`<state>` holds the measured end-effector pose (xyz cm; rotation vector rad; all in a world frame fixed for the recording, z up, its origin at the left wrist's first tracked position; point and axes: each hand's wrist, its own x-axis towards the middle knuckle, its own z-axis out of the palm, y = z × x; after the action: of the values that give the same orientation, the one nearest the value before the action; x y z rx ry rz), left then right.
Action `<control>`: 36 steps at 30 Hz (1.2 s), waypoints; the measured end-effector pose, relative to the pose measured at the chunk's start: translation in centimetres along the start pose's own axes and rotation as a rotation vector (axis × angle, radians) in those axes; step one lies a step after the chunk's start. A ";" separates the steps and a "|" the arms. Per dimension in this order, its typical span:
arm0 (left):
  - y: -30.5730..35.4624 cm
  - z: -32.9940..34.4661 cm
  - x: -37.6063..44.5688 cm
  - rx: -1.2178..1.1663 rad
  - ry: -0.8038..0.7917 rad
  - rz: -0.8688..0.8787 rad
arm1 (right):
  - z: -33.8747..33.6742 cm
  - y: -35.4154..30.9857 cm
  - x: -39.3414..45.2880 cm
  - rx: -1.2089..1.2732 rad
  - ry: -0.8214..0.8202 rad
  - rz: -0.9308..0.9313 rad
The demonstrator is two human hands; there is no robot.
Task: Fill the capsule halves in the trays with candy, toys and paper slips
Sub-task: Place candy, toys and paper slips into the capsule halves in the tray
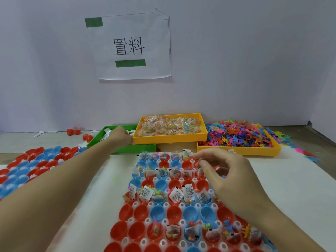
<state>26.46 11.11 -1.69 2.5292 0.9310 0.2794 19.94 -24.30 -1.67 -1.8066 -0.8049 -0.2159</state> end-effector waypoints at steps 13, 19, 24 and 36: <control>-0.8 -2.4 -2.5 -0.519 0.381 0.075 | 0.1 -0.1 0.0 -0.015 -0.013 -0.009; 0.1 -3.6 -7.0 -0.721 0.372 0.131 | 0.1 -0.3 -0.2 -0.014 -0.016 -0.007; 0.2 -3.8 -14.8 -0.812 0.249 0.284 | 0.0 -0.4 -0.1 -0.023 -0.008 -0.024; -1.0 -2.7 -22.9 -0.614 -0.498 0.624 | 0.3 -0.5 -0.2 -0.042 -0.020 -0.023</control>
<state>7.72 -2.38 -0.66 2.0743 -0.1430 0.0801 19.44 -24.07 -1.53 -1.8425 -0.8415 -0.2318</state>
